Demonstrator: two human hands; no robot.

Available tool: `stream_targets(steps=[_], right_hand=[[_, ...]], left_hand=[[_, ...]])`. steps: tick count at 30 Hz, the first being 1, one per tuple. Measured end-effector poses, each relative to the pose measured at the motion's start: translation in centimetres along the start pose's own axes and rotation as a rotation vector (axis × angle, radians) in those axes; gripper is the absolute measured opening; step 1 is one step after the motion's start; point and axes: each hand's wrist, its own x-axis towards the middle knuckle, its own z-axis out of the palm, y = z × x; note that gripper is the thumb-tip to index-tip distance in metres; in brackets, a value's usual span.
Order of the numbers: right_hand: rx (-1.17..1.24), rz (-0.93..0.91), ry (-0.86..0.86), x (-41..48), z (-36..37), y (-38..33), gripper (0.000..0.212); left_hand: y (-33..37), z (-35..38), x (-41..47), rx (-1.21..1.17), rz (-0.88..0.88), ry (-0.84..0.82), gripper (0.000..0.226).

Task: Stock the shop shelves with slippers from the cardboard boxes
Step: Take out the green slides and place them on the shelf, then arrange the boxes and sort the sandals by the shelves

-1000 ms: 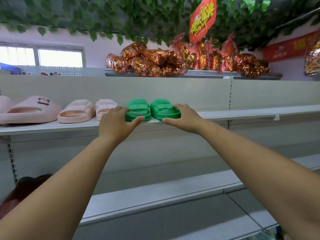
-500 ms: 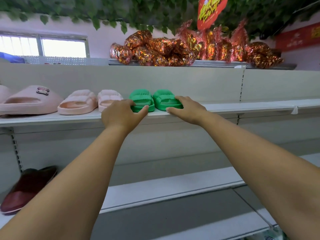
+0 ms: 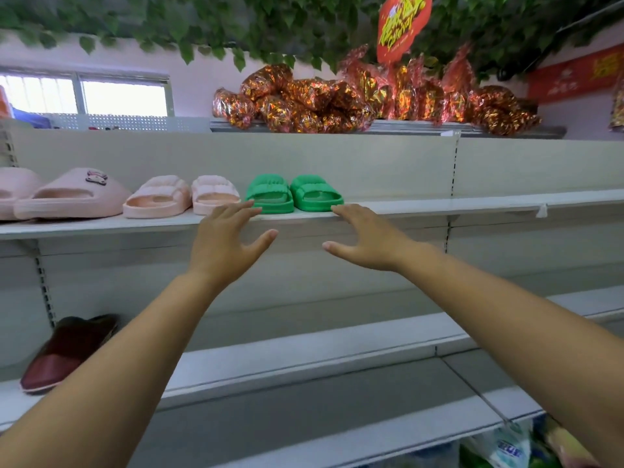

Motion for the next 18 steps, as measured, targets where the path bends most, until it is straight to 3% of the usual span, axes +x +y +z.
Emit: stream_targets(steps=[5,18], right_hand=[[0.011,-0.018,-0.025,-5.1,2.9,-0.6,0.082],[0.147,0.130,-0.421,-19.6,14.1,-1.4,0.087]], left_hand=[[1.0,-1.1,-5.8,0.029,0.084,-0.019,0.057],[0.9,3.4,-25.5,0.066,-0.101,-0.458,0.068]])
